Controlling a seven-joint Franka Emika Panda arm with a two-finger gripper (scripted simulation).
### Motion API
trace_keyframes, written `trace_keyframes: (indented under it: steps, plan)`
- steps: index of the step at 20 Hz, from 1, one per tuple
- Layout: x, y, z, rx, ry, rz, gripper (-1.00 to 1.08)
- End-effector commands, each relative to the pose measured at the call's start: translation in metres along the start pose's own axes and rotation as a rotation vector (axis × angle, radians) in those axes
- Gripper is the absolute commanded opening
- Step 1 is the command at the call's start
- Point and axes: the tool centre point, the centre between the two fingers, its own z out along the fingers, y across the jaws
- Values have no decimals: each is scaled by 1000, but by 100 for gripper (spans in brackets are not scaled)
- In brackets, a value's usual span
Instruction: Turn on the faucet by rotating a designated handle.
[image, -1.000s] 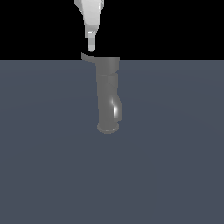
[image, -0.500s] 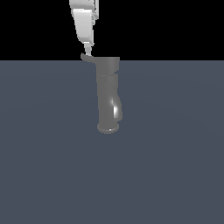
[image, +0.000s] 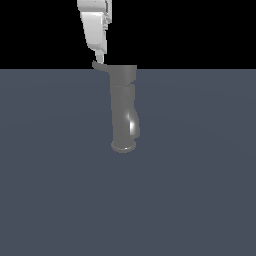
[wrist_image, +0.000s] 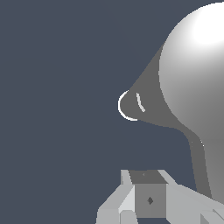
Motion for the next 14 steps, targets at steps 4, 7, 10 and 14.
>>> trace_keyframes:
  steps: [4,7,10,14]
  plan:
    - [-4,13,0,0,0,0,-100]
    - [-6,21,0,0,0,0,-100]
    - [-9,29,0,0,0,0,-100]
    - [-11,40,0,1,0,0,-100]
